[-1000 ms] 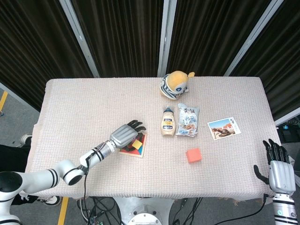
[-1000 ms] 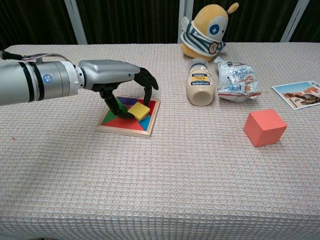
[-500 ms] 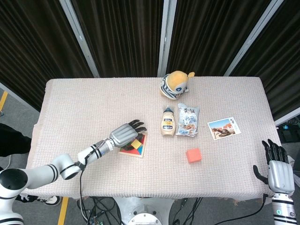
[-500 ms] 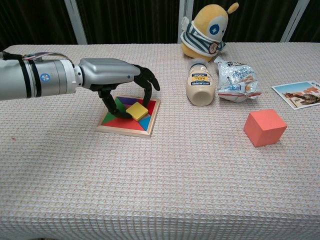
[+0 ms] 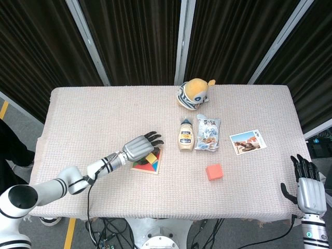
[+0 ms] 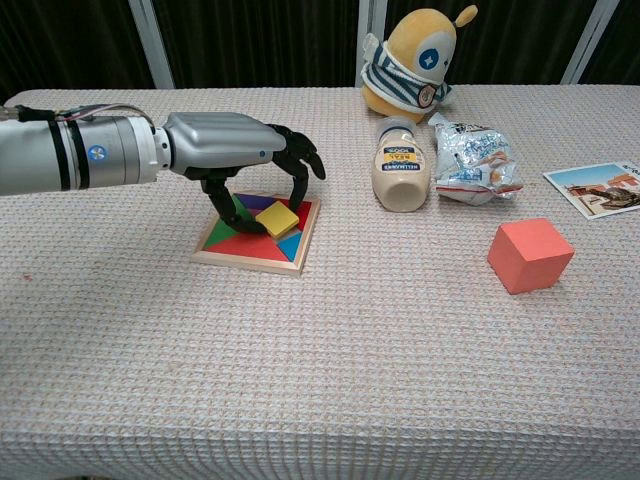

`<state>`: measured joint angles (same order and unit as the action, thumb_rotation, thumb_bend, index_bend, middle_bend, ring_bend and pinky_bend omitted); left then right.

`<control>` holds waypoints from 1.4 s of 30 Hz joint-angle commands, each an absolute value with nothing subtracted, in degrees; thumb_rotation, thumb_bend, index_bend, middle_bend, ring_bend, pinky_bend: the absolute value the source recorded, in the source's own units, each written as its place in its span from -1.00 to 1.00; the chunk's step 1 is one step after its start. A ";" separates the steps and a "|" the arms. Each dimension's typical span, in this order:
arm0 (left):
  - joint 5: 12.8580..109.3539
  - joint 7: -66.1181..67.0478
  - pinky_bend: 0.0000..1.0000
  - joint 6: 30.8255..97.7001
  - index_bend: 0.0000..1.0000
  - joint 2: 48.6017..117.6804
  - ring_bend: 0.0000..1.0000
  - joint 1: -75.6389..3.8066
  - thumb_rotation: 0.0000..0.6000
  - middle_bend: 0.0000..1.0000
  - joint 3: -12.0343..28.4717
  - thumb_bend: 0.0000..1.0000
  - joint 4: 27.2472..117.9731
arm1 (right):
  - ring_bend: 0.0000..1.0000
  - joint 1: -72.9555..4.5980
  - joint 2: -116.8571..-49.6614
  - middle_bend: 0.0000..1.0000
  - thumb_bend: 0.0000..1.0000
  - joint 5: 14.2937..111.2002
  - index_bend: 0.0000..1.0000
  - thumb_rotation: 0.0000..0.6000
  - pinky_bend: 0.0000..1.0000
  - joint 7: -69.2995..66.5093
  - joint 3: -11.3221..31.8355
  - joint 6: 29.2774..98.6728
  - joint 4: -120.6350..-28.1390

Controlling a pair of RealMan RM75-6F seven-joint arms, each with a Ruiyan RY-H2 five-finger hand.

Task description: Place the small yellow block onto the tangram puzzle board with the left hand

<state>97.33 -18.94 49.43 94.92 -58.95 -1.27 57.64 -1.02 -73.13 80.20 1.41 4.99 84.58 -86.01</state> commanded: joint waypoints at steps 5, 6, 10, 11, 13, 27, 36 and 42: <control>97.22 -17.54 -1.00 49.36 0.04 95.74 -1.00 -59.58 1.00 -0.71 -1.50 -0.30 56.70 | -1.00 -1.03 -73.08 -1.00 -0.48 79.77 -1.00 1.00 -1.00 1.10 5.11 84.28 -85.92; 97.27 -17.36 -1.00 49.25 0.04 95.86 -1.00 -59.69 1.00 -0.71 -1.61 -0.30 56.47 | -1.00 -0.99 -73.04 -1.00 -0.48 79.77 -1.00 1.00 -1.00 1.05 5.14 84.36 -85.95; 97.30 -17.05 -1.00 49.05 0.04 96.28 -1.00 -59.93 1.00 -0.71 -2.09 -0.30 55.60 | -1.00 -0.88 -72.90 -1.00 -0.48 79.86 -1.00 1.00 -1.00 0.84 5.10 84.49 -85.92; 97.30 -17.08 -1.00 49.05 0.04 96.30 -1.00 -59.97 1.00 -0.71 -2.18 -0.30 55.48 | -1.00 -0.87 -72.90 -1.00 -0.48 79.84 -1.00 1.00 -1.00 0.80 5.08 84.45 -85.89; 97.45 -17.12 -1.00 49.14 0.04 96.16 -1.00 -60.09 1.00 -0.71 -2.45 -0.30 55.28 | -1.00 -0.88 -72.90 -1.00 -0.48 79.77 -1.00 1.00 -1.00 0.68 5.10 84.37 -85.82; 98.59 -18.09 -1.00 50.04 0.05 94.68 -1.00 -60.82 1.00 -0.69 -4.12 -0.30 55.06 | -1.00 -1.06 -72.84 -1.00 -0.48 79.69 -1.00 1.00 -1.00 1.07 5.20 84.13 -86.20; 99.01 -18.39 -1.00 51.35 0.05 95.22 -1.00 -60.78 1.00 -0.69 -4.56 -0.30 55.06 | -1.00 -1.08 -72.91 -1.00 -0.48 79.58 -1.00 1.00 -1.00 1.17 5.20 84.02 -86.19; 99.00 -17.08 -1.00 51.56 0.05 95.60 -1.00 -60.87 1.00 -0.69 -4.54 -0.30 54.82 | -1.00 -1.03 -72.89 -1.00 -0.48 79.49 -1.00 1.00 -1.00 1.03 5.22 84.04 -86.03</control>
